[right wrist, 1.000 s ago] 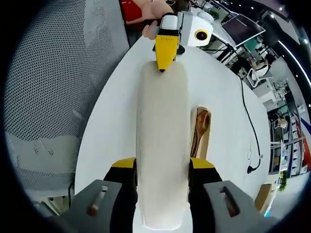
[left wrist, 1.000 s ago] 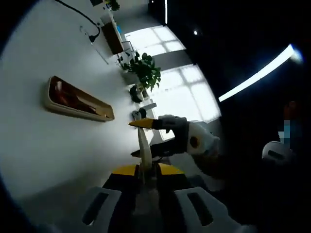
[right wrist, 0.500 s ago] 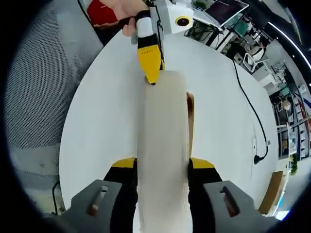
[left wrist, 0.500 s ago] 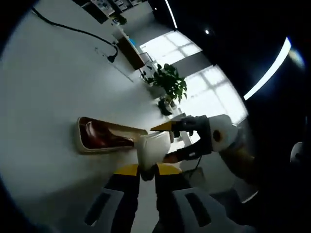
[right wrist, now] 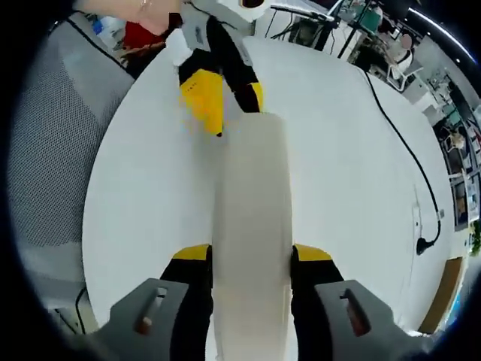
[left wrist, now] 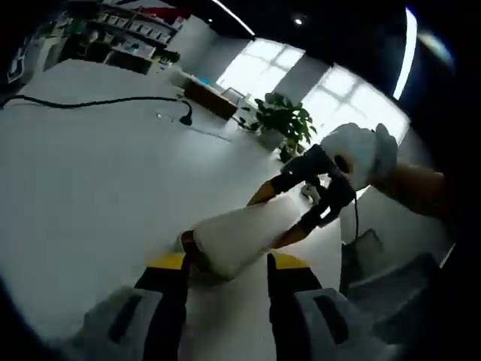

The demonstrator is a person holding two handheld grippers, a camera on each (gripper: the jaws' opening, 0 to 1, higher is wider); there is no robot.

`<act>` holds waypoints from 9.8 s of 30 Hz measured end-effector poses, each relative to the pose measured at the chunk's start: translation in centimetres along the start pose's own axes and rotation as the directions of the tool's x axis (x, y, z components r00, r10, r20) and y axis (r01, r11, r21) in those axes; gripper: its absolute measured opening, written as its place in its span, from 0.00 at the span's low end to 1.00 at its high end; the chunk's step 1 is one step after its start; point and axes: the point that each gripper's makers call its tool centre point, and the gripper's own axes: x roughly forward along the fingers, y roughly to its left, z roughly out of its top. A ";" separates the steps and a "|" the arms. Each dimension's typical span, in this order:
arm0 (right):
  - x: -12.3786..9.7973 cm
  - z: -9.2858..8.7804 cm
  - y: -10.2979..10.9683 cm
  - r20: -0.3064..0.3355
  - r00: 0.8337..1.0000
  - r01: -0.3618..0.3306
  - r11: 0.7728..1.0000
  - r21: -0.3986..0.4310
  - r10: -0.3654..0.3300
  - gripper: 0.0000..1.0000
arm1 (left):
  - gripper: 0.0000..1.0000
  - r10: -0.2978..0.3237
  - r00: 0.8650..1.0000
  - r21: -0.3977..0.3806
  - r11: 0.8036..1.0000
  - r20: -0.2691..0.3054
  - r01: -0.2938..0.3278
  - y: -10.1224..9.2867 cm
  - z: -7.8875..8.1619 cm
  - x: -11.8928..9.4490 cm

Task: Arrange the utensils inside the cutlery case until each visible utensil rests in its matching compartment.

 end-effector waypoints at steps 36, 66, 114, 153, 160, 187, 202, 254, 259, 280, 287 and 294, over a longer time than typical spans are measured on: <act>1.5 -0.4 1.1 -0.050 0.996 -0.068 0.997 0.032 0.069 0.40 | 0.61 -0.047 0.992 0.078 0.995 -0.117 0.057 -1.5 -3.5 0.6; -6.2 -1.7 -2.5 0.142 0.981 0.081 0.942 0.326 -0.134 0.27 | 0.52 0.030 1.000 0.145 0.989 0.001 -0.030 -0.1 0.8 -1.2; -4.4 -8.2 -1.1 -0.138 0.986 0.143 0.877 0.459 -0.089 0.00 | 0.00 0.206 0.884 0.201 0.971 -0.419 -0.131 1.9 0.4 1.5; -5.1 -8.0 -0.7 -0.129 0.988 0.141 0.826 0.545 -0.083 0.00 | 0.00 0.254 0.819 0.262 0.956 -0.515 -0.132 1.7 1.0 0.3; -4.1 -8.4 0.7 -0.161 0.986 0.109 0.860 0.498 -0.031 0.00 | 0.00 0.241 0.778 0.298 0.952 -0.580 -0.073 0.4 -0.9 0.9; -6.6 -6.5 -2.4 0.044 0.987 0.114 0.859 0.498 -0.157 0.00 | 0.01 0.384 0.843 0.598 0.796 -0.377 -0.095 1.3 3.5 0.1; -2.7 -8.6 -0.8 -0.047 0.996 0.076 0.994 0.075 -0.073 0.65 | 0.70 0.206 0.849 0.677 0.703 -0.487 0.219 1.0 -0.2 4.1; -2.5 -5.0 16.5 -0.142 0.990 -0.038 0.994 -0.101 0.023 0.39 | 0.46 0.196 0.785 0.648 0.695 -0.588 0.311 -6.4 -13.8 -5.9; -7.4 -1.3 15.5 0.048 0.999 0.013 0.991 0.133 -0.019 0.51 | 0.54 0.169 0.859 0.652 0.724 -0.483 0.224 -8.2 -10.3 -8.3; -18.2 2.7 16.4 0.368 0.791 0.215 0.786 0.580 -0.488 0.65 | 0.50 0.233 0.948 0.382 0.873 0.218 -0.303 -14.1 1.6 -19.7; -20.1 1.0 17.0 0.406 0.686 0.114 0.641 0.759 -0.603 0.83 | 0.54 0.296 0.900 0.284 0.876 0.320 -0.389 -13.6 1.8 -21.3; -24.0 -2.3 14.0 0.240 0.505 0.247 0.405 0.880 -0.829 0.89 | 0.88 0.234 0.794 0.196 0.894 0.560 -0.402 -14.5 5.5 -22.8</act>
